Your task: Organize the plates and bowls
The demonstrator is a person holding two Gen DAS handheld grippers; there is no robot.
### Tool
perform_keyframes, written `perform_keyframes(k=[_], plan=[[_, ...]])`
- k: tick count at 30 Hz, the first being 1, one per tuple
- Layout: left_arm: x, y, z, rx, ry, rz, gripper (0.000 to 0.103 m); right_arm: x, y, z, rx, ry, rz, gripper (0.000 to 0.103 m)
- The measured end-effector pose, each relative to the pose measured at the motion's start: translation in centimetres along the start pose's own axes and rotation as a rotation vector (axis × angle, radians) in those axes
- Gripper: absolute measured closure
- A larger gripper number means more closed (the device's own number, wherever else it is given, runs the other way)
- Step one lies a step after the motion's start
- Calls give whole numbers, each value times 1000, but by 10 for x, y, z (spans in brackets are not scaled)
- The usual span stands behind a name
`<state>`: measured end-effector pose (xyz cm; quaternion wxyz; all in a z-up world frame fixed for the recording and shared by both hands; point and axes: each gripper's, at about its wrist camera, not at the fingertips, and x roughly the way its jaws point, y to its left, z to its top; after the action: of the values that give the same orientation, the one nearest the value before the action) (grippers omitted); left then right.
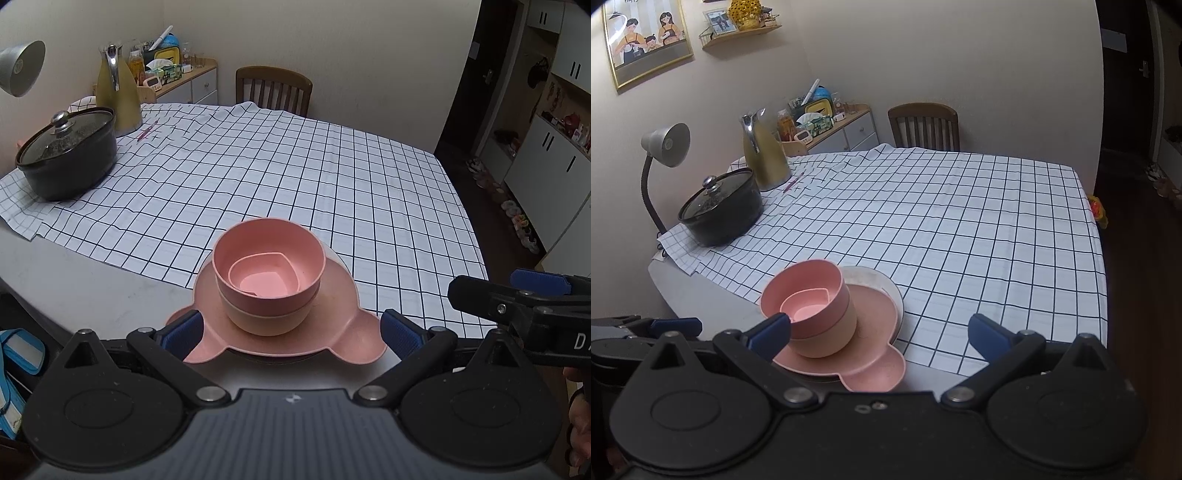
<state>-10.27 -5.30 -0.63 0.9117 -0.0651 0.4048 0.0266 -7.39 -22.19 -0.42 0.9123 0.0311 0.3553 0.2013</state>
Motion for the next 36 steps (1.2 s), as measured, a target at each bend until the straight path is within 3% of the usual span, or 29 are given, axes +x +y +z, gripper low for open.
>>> perform_keyframes(k=[36], plan=[[13, 4, 11, 5, 15, 4, 1, 14, -4, 6, 23, 5, -37, 0]])
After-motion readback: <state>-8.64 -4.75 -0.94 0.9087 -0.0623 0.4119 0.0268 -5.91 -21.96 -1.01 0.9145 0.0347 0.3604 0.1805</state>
